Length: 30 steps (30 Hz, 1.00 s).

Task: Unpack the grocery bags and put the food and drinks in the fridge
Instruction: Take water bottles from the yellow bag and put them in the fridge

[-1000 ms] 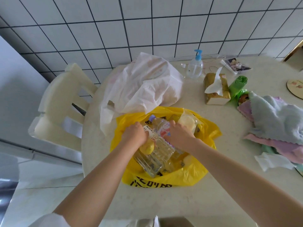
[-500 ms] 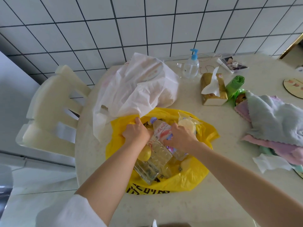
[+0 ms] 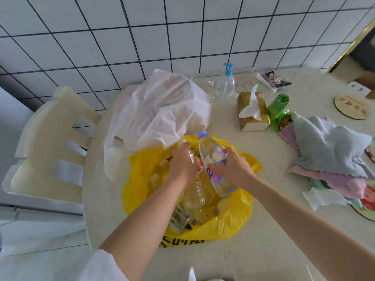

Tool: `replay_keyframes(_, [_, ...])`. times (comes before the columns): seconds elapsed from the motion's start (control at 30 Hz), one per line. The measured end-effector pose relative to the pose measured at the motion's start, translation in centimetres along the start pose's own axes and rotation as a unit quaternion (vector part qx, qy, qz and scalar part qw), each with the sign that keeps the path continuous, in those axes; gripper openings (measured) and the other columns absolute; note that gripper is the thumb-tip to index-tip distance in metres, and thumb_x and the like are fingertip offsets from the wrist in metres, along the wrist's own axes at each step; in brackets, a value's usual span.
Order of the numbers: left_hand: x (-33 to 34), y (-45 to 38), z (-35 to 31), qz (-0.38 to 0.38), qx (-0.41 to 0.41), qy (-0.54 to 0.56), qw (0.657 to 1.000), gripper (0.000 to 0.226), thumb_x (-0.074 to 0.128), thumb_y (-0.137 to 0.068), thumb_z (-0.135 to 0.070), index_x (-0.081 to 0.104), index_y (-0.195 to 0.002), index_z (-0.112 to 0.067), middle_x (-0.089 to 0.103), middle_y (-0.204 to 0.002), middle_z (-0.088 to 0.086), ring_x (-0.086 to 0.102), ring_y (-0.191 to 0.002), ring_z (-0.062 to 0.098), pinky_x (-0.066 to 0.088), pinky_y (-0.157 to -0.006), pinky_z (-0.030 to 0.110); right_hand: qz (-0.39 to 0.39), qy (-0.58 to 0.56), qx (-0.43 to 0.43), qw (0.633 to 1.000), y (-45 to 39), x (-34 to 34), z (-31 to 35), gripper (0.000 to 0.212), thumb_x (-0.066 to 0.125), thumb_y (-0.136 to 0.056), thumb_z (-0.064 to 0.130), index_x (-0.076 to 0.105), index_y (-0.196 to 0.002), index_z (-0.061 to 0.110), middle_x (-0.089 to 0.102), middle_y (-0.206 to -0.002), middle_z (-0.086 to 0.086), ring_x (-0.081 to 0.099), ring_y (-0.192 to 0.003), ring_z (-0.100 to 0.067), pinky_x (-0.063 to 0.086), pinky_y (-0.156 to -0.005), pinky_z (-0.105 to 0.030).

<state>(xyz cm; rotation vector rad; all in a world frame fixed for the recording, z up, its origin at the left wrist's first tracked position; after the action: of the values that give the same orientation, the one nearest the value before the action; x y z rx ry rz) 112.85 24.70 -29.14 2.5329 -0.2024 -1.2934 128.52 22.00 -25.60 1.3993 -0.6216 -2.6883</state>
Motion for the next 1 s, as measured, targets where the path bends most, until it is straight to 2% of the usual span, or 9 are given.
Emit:
replay_keyframes(0.1, [0.1, 0.6, -0.2, -0.002, 0.075, 0.044, 0.996, 0.07, 0.064, -0.088, -0.023, 0.029, -0.149, -0.02, 0.032, -0.144, 0.014, 0.041, -0.127, 0.029, 0.04, -0.1, 0.032, 0.0, -0.029, 0.041, 0.999, -0.2, -0.1, -0.6, 0.063, 0.07, -0.076, 0.053, 0.047, -0.122, 0.016, 0.054, -0.094, 0.001, 0.052, -0.084, -0.02, 0.044, -0.067, -0.03])
replay_keyframes(0.23, [-0.2, 1.1, 0.2, -0.005, 0.117, 0.111, 0.987, 0.073, 0.068, -0.086, -0.028, 0.031, -0.149, -0.028, 0.037, -0.14, 0.008, 0.042, -0.125, 0.022, 0.033, -0.096, 0.023, 0.004, -0.088, 0.079, 0.993, -0.1, -0.3, -1.4, 0.058, 0.071, -0.076, 0.051, 0.052, -0.117, 0.015, 0.058, -0.098, -0.003, 0.056, -0.086, -0.022, 0.049, -0.071, -0.032])
replay_keyframes(0.37, [-1.3, 2.6, 0.4, -0.05, 0.203, 0.174, 0.962, 0.072, 0.066, -0.084, -0.045, 0.037, -0.147, -0.026, 0.047, -0.139, -0.001, 0.04, -0.131, 0.014, 0.036, -0.108, 0.036, 0.0, -0.13, 0.062, 0.99, 1.0, -0.9, -1.6, 0.053, 0.074, -0.075, 0.049, 0.055, -0.113, 0.017, 0.062, -0.092, 0.0, 0.058, -0.075, -0.016, 0.043, -0.054, -0.024])
replay_keyframes(0.47, [-2.5, 4.6, 0.3, -0.074, 0.213, 0.22, 0.949, 0.068, 0.071, -0.084, -0.039, 0.04, -0.143, -0.031, 0.045, -0.14, -0.011, 0.048, -0.125, 0.021, 0.044, -0.103, 0.045, -0.007, -0.173, 0.039, 0.984, 2.3, -1.0, -1.8, 0.052, 0.076, -0.072, 0.046, 0.057, -0.111, 0.016, 0.067, -0.088, -0.001, 0.065, -0.074, -0.016, 0.052, -0.059, -0.029])
replay_keyframes(0.57, [-4.0, 6.7, 0.0, -0.09, 0.194, 0.306, 0.928, 0.064, 0.077, -0.082, -0.027, 0.044, -0.137, -0.027, 0.049, -0.131, -0.019, 0.058, -0.113, 0.019, 0.052, -0.093, 0.044, -0.012, -0.239, 0.014, 0.971, 3.9, -1.5, -1.6, 0.043, 0.076, -0.073, 0.038, 0.059, -0.107, 0.017, 0.07, -0.089, -0.005, 0.07, -0.078, -0.021, 0.059, -0.073, -0.041])
replay_keyframes(0.7, [-5.4, 9.4, 0.7, -0.103, 0.132, 0.447, 0.879, 0.062, 0.076, -0.08, -0.003, 0.039, -0.127, -0.021, 0.056, -0.121, 0.002, 0.067, -0.091, 0.014, 0.058, -0.07, 0.034, 0.025, -0.364, -0.027, 0.931, 6.7, -2.7, -1.3, 0.022, 0.068, -0.086, 0.016, 0.06, -0.105, 0.009, 0.07, -0.076, -0.002, 0.068, -0.059, -0.008, 0.056, -0.053, -0.025])
replay_keyframes(0.83, [-4.7, 12.1, 1.7, -0.124, -0.046, 0.612, 0.78, 0.064, 0.073, -0.08, -0.003, 0.04, -0.13, -0.024, 0.069, -0.108, 0.012, 0.071, -0.088, 0.026, 0.058, -0.07, 0.04, 0.063, -0.408, -0.045, 0.91, 8.6, -2.8, -1.8, 0.014, 0.064, -0.088, 0.014, 0.062, -0.102, 0.011, 0.073, -0.075, -0.004, 0.071, -0.065, -0.016, 0.056, -0.057, -0.028])
replay_keyframes(0.9, [-4.0, 13.5, 2.1, -0.11, -0.093, 0.675, 0.724, 0.05, 0.072, -0.08, -0.011, 0.053, -0.126, -0.011, 0.069, -0.106, 0.018, 0.071, -0.084, 0.026, 0.059, -0.074, 0.042, 0.08, -0.415, -0.048, 0.905, 9.2, -2.4, -1.8, 0.01, 0.062, -0.089, 0.014, 0.063, -0.099, 0.012, 0.073, -0.075, -0.002, 0.07, -0.065, -0.015, 0.055, -0.057, -0.028])
replay_keyframes(1.0, [-2.8, 15.9, 3.5, -0.076, -0.124, 0.714, 0.685, 0.054, 0.073, -0.081, -0.029, 0.059, -0.126, -0.002, 0.064, -0.111, 0.025, 0.065, -0.093, 0.035, 0.053, -0.086, 0.049, 0.114, -0.423, -0.059, 0.897, 10.8, -1.7, -1.3, 0.005, 0.059, -0.091, 0.014, 0.062, -0.095, 0.013, 0.072, -0.073, -0.001, 0.068, -0.063, -0.012, 0.052, -0.054, -0.024])
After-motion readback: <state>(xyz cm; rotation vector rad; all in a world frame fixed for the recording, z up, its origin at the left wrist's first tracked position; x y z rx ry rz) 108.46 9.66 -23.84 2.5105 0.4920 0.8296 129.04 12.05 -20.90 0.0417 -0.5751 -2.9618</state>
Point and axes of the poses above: each hand's wrist, its own y-axis away from the middle knuckle, its own x-axis out of the palm, z = x × y, the point moved 1 cm from there along -y, towards the middle knuckle
